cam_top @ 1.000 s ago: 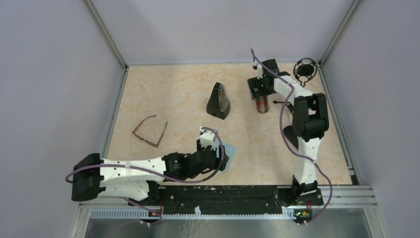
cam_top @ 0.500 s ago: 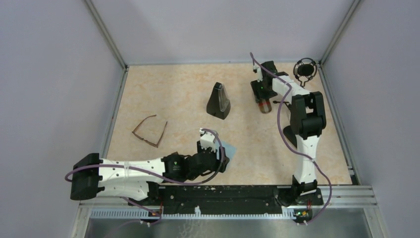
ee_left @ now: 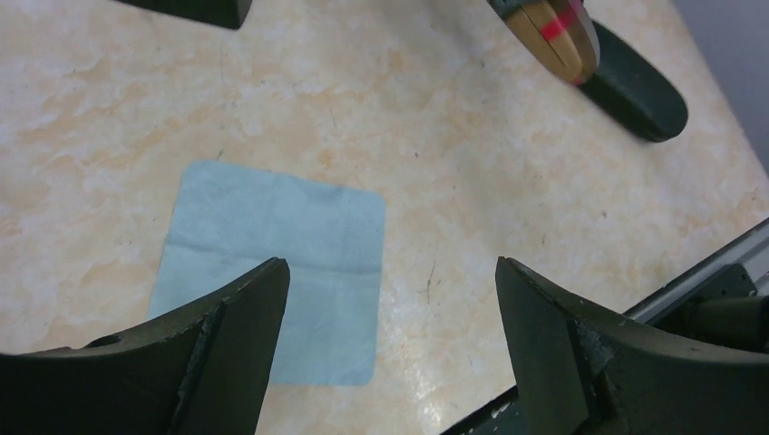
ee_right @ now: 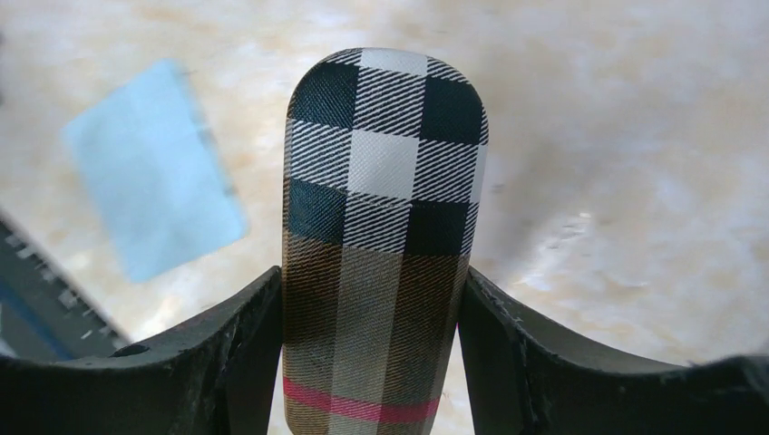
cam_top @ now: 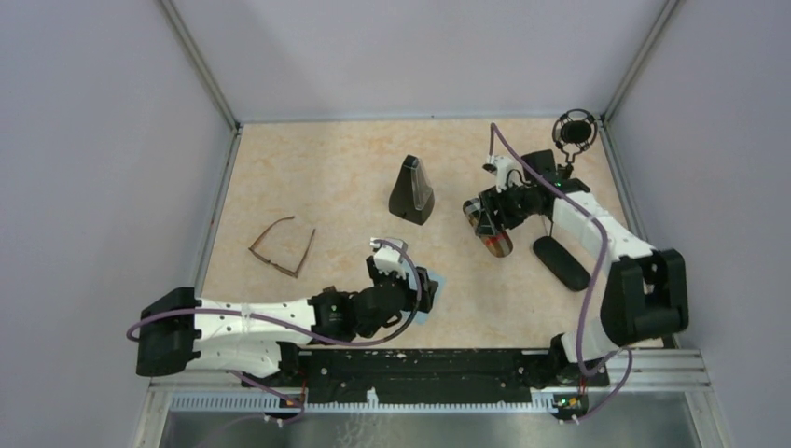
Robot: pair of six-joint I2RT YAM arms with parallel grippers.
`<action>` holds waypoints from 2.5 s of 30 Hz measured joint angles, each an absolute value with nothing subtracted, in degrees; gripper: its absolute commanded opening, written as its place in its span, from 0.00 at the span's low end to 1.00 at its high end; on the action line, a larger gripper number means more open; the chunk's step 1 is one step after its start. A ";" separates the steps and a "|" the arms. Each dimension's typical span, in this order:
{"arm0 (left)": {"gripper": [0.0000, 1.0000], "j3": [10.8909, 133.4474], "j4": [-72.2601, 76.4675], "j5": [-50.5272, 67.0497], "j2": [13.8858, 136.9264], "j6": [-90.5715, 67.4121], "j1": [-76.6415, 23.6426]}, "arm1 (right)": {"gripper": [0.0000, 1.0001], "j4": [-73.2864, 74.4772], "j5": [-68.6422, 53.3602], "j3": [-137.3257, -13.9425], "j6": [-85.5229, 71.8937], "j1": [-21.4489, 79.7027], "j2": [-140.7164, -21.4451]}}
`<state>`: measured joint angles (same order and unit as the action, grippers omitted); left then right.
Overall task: Organize the sunglasses
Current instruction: Open the sunglasses case at the center of the board.
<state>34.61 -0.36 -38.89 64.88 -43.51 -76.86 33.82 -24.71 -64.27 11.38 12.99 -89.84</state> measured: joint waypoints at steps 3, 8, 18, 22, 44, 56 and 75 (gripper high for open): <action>0.92 30.70 11.20 -38.37 64.53 -39.70 -75.42 | 0.11 33.87 -33.50 -57.98 13.43 13.02 -79.44; 0.91 22.22 31.64 -33.06 64.14 -32.95 -72.14 | 0.07 34.02 -44.73 -50.76 16.23 13.02 -71.75; 0.84 20.23 56.51 -18.11 69.52 -26.04 -70.65 | 0.00 32.84 -59.57 -46.85 18.50 13.02 -64.95; 0.83 19.55 61.82 -15.09 71.81 -27.51 -68.62 | 0.00 32.84 -63.55 -46.85 19.05 13.02 -64.99; 0.79 22.46 73.84 -3.46 85.10 -35.73 -62.48 | 0.00 32.91 -67.96 -45.36 20.01 13.02 -64.88; 0.70 23.70 76.27 -0.43 89.34 -39.72 -60.34 | 0.00 33.91 -68.58 -45.36 22.92 12.62 -64.84; 0.68 25.04 61.30 -3.75 101.32 -48.75 -52.71 | 0.00 35.64 -78.61 -45.08 25.21 8.21 -60.10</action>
<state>25.04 61.30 -3.75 101.32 -48.75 -52.71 35.64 -78.61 -45.08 25.21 8.21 -60.10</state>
